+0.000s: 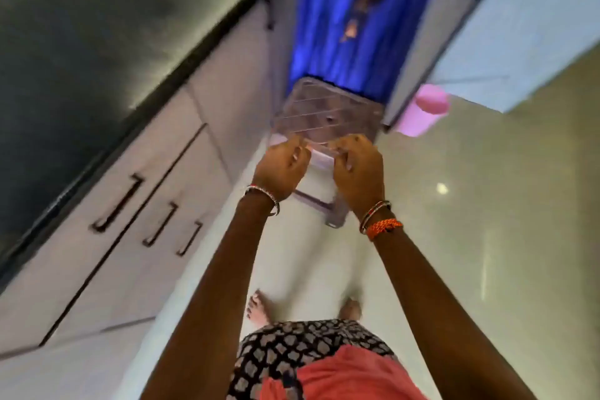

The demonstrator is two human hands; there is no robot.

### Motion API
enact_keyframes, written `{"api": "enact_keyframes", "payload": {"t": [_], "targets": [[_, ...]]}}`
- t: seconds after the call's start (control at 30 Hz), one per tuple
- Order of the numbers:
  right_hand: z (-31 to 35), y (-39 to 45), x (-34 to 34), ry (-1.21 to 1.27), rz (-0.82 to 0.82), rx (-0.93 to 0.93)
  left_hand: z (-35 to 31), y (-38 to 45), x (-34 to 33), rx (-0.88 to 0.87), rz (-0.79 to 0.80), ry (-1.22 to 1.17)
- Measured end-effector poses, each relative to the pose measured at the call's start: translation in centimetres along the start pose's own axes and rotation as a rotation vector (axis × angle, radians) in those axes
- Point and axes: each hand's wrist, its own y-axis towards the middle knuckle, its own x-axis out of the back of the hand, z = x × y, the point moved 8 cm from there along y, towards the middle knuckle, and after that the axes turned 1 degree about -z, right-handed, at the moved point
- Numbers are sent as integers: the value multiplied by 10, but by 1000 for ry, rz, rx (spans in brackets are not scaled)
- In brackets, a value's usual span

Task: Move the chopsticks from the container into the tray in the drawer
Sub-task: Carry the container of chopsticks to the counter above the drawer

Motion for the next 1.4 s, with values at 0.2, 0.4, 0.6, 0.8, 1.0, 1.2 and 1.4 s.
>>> {"api": "enact_keyframes", "payload": {"t": [0.2, 0.4, 0.6, 0.8, 1.0, 1.2, 1.4], "targets": [[-159, -77, 168, -51, -337, -342, -126, -26, -202, -129, 413, -146], [-282, -175, 336, -132, -658, -612, -284, -81, -385, -400, 712, -189], [-363, -260, 463, -219, -884, -806, -393, -127, -505, -568, 903, -201], [-431, -310, 554, -284, -1084, -890, -497, -157, -619, -671, 1038, -218], [-512, -334, 651, -358, -1204, -958, -575, -162, -731, -649, 1113, -279], [-585, -359, 753, -350, -1395, -1020, -685, -169, -835, -660, 1195, -348], [-651, -395, 828, -311, -1483, -1122, -752, -203, -931, -680, 1352, -305]]}}
